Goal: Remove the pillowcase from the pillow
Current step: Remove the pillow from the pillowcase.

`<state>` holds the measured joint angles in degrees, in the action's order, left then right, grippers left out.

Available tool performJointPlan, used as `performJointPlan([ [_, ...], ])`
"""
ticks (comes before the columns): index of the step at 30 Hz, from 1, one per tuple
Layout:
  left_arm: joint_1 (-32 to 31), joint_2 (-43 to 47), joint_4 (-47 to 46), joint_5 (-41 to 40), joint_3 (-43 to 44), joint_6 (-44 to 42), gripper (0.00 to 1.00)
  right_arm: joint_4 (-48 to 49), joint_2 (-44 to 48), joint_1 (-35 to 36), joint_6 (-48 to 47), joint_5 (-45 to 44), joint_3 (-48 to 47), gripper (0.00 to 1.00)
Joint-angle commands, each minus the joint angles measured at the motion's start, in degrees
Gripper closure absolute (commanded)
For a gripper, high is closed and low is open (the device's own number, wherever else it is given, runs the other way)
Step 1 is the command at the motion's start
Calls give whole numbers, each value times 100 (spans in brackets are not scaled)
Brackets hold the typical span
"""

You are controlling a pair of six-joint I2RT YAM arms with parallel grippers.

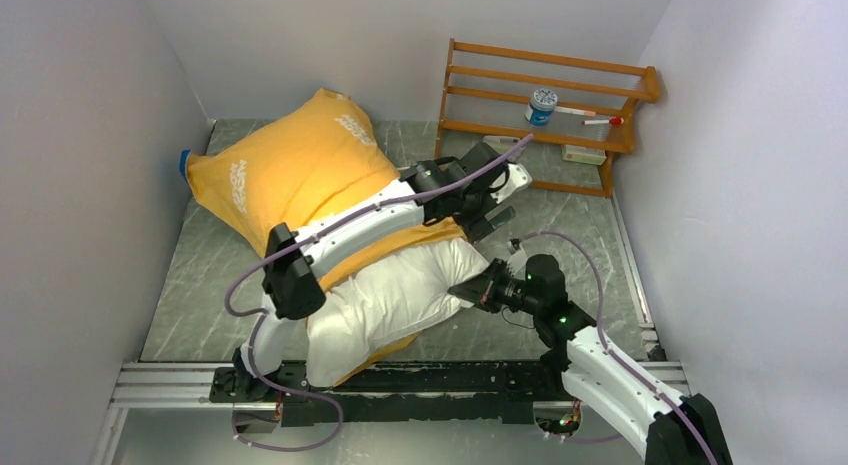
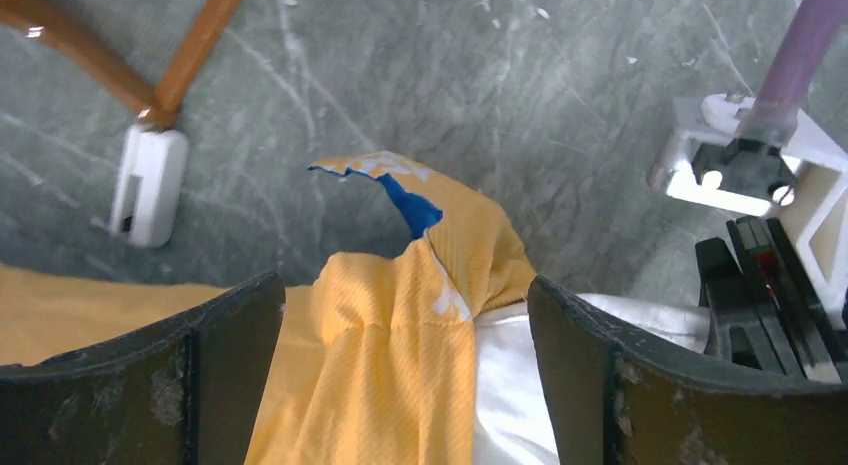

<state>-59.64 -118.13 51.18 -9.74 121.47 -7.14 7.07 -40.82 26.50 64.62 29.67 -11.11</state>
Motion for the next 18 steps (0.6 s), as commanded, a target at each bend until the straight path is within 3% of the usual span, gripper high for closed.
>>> performJointPlan([
  [1,11,-545,578,447,372,-91,7,-351,296,40,-338,501,372,100],
  [8,109,-496,443,569,-440,142,21,-802,760,42,-388,79,313,100],
  [11,223,-506,305,682,-491,308,41,-763,611,40,-416,85,260,100],
  [13,287,-472,185,592,-489,415,49,-808,510,43,-484,123,186,100],
  [15,374,-429,94,511,-436,514,69,-980,480,43,-621,116,102,100],
  [18,517,-343,-76,454,-375,649,91,-1371,553,42,-796,-21,-48,100],
])
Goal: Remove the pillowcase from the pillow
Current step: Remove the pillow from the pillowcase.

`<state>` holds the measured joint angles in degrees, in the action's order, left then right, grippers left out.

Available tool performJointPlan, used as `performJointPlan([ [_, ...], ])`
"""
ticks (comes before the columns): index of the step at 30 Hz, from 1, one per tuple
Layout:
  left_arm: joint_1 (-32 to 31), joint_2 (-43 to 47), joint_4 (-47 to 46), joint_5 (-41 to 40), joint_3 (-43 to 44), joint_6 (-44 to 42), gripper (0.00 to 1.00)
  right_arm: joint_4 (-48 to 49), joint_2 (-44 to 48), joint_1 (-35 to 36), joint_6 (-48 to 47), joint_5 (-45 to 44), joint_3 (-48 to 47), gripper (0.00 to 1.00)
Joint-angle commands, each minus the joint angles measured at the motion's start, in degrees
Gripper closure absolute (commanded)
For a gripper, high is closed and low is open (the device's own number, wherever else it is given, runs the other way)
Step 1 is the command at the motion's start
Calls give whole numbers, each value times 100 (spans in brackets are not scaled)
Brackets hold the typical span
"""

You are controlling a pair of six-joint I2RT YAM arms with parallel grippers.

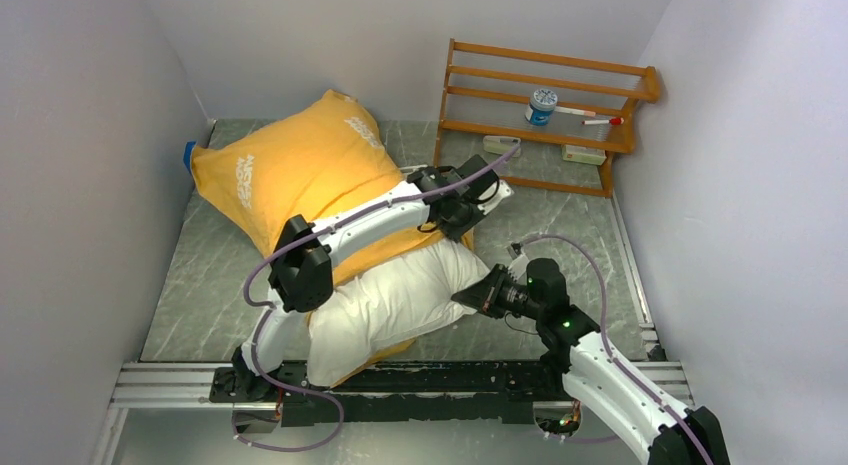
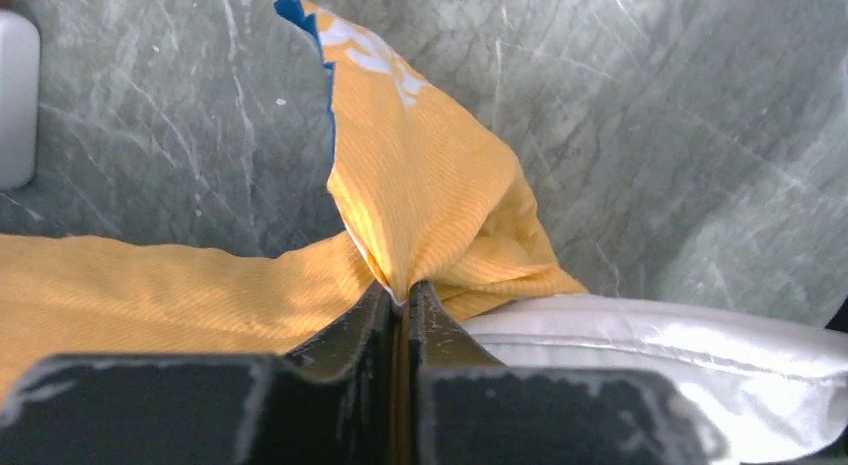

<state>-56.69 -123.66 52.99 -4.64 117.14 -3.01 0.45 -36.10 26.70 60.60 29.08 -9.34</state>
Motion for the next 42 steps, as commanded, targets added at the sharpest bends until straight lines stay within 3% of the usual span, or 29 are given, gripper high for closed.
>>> performJointPlan([
  [1,280,222,-299,-93,68,262,95,-814,118,24,-431,5,-275,100],
  [6,696,124,-56,-458,397,598,95,-1223,233,20,-513,-220,-437,100],
  [14,1598,856,-454,-989,-139,808,95,-1837,-12,13,-598,-889,-831,100],
  [18,1976,1246,-543,-1551,-660,863,95,-2154,-382,7,-889,-1368,-1442,100],
  [24,2329,1781,-650,-1455,-1376,968,95,-2952,-1537,-170,-1551,-2587,-3010,100],
  [26,2371,1977,-632,-1206,-1532,1011,82,-3133,-2021,-387,-1830,-2791,-3557,100],
  [29,2374,2407,-674,-566,-1864,1077,48,-3036,-2658,-699,-2233,-2385,-4091,100],
  [31,2375,2788,-883,-242,-2176,1126,33,-3119,-3138,-793,-2442,-2034,-4418,89],
  [32,2373,2973,-933,-148,-2337,1168,30,-3228,-3350,-804,-2531,-1907,-4584,81],
  [34,2374,3376,-933,-75,-2595,1215,26,-3450,-3633,-800,-2760,-1602,-4786,43],
  [35,2373,3525,-917,-71,-2729,1255,25,-3543,-3648,-799,-2827,-1579,-4818,33],
  [39,2373,4235,-837,-164,-3199,1389,20,-4034,-3023,-813,-3102,-2739,-4824,8],
  [41,2373,4506,-668,-160,-3231,1477,17,-4395,-2564,-836,-3207,-3262,-4974,3],
  [42,2373,4639,-583,-75,-3217,1493,8,-4502,-2454,-836,-3217,-3283,-5002,2],
])
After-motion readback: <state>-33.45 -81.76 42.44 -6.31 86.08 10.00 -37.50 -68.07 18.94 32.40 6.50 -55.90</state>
